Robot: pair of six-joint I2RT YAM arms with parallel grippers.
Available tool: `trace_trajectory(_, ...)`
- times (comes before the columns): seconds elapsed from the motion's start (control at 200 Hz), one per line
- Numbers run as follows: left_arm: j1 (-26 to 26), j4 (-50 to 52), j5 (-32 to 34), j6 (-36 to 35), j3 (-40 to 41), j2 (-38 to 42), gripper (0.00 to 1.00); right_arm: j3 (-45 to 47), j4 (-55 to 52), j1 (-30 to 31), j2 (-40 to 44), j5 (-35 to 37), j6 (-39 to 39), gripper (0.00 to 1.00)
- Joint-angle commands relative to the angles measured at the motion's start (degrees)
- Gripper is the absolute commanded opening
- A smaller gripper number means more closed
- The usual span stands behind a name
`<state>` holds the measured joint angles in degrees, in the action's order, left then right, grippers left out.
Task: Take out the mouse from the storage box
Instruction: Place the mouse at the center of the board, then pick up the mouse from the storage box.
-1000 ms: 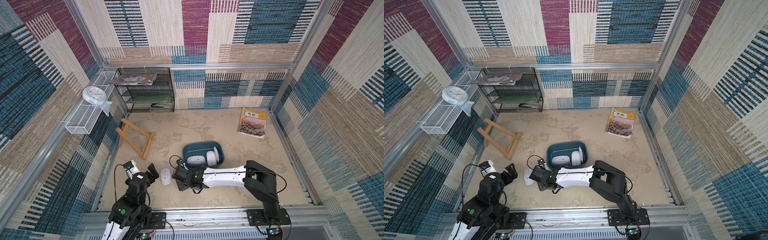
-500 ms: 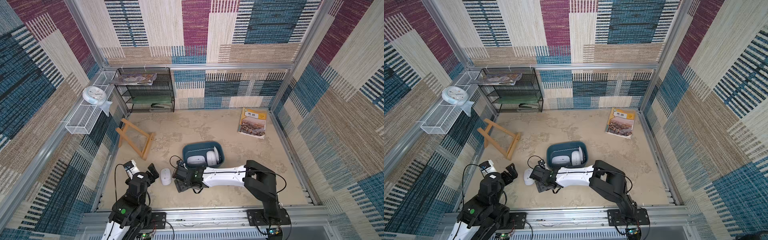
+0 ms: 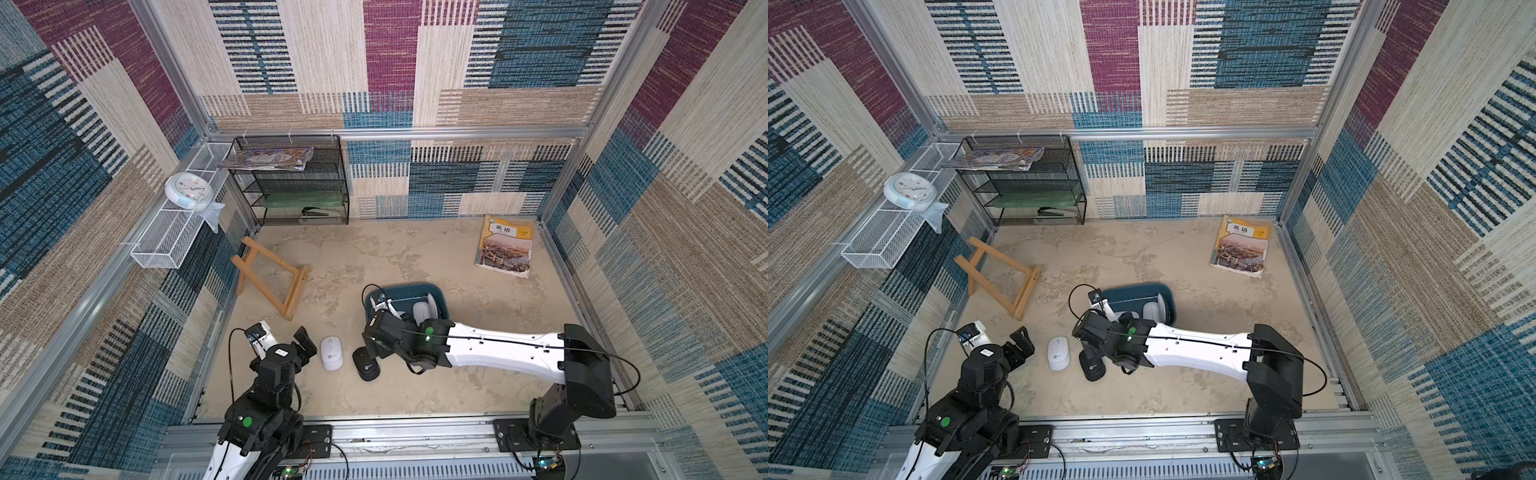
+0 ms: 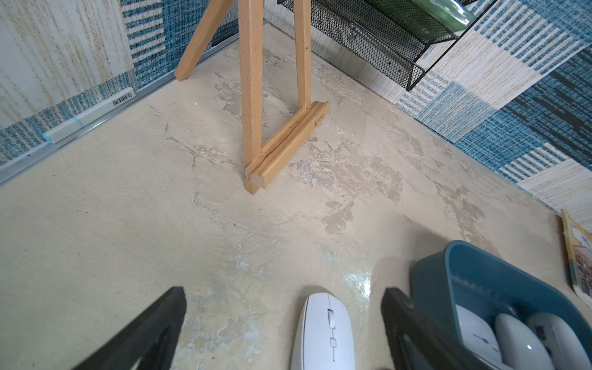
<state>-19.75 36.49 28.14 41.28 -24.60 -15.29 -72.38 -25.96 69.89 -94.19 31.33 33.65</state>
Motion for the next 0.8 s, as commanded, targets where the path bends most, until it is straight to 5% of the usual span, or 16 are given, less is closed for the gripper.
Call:
trace_trajectory(0.0, 0.0, -1.3, -2.4, 3.7, -3.4, -3.4, 0.99, 2.1, -1.4, -2.5, 3.2, 7.2, -4.9, 0.94)
trace_trajectory(0.441, -1.3, -5.9, -27.5, 2.1, -21.6, -35.4, 0.98, 18.3, 9.2, -11.9, 17.4, 15.9, -11.0, 1.00)
trace_trajectory(0.791, -16.7, -6.7, -31.3, -2.4, -42.1, -67.1, 0.94, 36.2, 17.2, -25.0, 35.0, 9.2, -4.7, 1.00)
